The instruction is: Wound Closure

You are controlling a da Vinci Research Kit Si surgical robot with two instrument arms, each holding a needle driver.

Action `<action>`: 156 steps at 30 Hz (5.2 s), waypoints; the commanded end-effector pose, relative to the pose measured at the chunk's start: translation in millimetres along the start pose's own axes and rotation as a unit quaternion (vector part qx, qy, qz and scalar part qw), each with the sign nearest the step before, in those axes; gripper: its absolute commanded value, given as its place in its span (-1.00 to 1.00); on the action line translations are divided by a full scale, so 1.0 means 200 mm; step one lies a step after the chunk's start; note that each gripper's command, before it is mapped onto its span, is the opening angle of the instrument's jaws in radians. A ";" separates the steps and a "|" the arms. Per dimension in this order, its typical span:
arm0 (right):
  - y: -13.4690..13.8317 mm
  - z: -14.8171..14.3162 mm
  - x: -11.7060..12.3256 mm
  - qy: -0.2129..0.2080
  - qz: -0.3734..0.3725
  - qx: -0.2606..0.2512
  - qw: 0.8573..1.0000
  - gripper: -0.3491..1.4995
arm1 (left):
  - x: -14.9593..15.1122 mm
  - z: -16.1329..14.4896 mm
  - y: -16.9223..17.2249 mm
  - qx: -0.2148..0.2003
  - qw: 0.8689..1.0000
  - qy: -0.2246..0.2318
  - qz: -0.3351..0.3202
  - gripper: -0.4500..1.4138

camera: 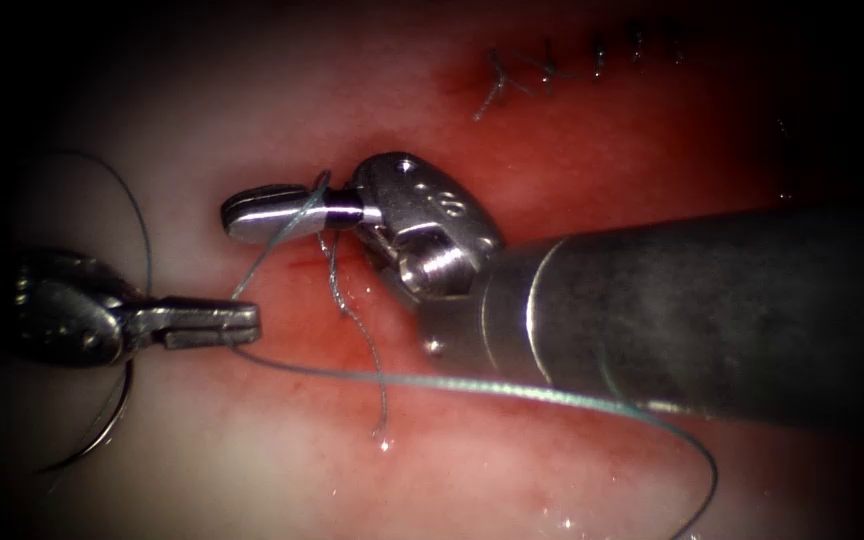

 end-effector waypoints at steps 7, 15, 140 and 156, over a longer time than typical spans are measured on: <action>-0.004 -0.003 -0.003 -0.070 -0.070 0.086 0.991 -1.00 | -0.008 0.003 -0.001 -0.005 1.000 0.008 -0.011 -1.00; -0.007 -0.008 -0.002 -0.134 -0.096 0.152 0.975 -1.00 | -0.008 0.006 -0.003 -0.009 1.000 0.016 -0.012 -1.00; 0.055 0.004 0.016 -0.401 -0.232 0.070 0.883 -1.00 | 0.045 0.033 0.134 -0.121 0.988 -0.030 -0.089 -1.00; 0.064 -0.002 0.020 -0.373 -0.277 -0.007 0.886 -1.00 | 0.040 0.042 0.133 -0.125 0.988 -0.028 -0.091 -1.00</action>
